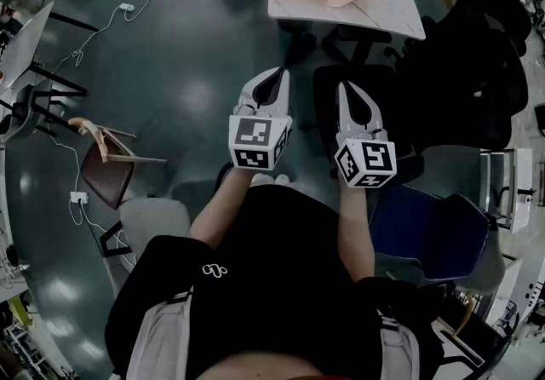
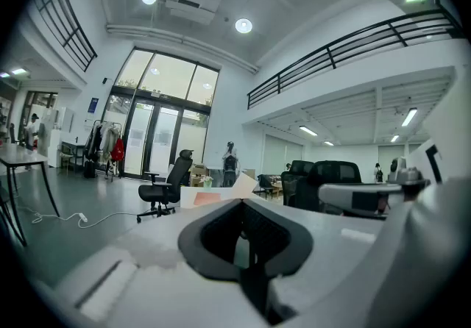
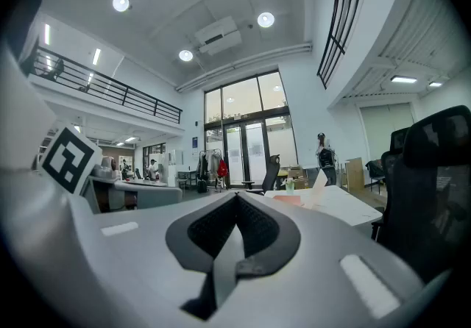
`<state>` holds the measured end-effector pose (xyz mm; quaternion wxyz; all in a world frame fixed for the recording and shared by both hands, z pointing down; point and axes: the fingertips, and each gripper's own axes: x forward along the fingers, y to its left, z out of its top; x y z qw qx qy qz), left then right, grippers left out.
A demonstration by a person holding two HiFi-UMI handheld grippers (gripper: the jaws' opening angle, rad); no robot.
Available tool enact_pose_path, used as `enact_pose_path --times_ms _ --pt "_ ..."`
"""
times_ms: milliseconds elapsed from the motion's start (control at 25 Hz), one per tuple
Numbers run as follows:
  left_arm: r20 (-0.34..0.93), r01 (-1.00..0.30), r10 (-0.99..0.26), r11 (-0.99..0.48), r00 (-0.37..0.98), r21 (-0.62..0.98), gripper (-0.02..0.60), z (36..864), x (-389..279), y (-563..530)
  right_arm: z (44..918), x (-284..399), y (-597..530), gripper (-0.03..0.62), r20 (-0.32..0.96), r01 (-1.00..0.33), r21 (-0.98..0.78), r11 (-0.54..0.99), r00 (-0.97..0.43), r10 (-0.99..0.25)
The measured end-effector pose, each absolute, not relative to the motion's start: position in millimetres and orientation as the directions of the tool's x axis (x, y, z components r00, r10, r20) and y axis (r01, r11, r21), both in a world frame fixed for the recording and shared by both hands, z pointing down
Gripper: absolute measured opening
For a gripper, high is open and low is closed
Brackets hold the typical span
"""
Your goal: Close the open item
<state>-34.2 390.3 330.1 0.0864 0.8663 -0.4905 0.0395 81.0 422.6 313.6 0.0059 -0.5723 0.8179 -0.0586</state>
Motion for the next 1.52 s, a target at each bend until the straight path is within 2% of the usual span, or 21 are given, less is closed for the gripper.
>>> enact_pose_path --times_ms 400,880,1000,1080,1520 --pt "0.172 -0.860 -0.843 -0.494 0.510 0.128 0.001 337.7 -13.5 385.1 322.0 106.5 412.5 0.002 0.060 -0.933 -0.134 0.334 -0.344 -0.937" --pt "0.223 -0.885 -0.857 -0.444 0.465 0.137 0.001 355.9 -25.1 352.7 341.5 105.1 372.7 0.003 0.069 -0.916 -0.182 0.358 -0.375 -0.924" --pt "0.227 -0.875 -0.845 -0.463 0.485 0.142 0.000 362.3 -17.4 328.1 348.1 113.2 350.8 0.006 0.066 -0.919 -0.198 0.340 -0.359 -0.931" --pt "0.229 -0.866 -0.835 -0.479 0.501 0.147 0.000 366.1 -12.0 305.8 352.1 117.9 330.9 0.050 0.067 -0.920 -0.210 0.331 -0.351 -0.934" --pt "0.274 -0.802 -0.756 -0.577 0.595 0.152 0.000 371.6 2.9 142.1 360.6 143.1 178.9 0.075 0.103 -0.949 -0.265 0.170 -0.203 -0.974"
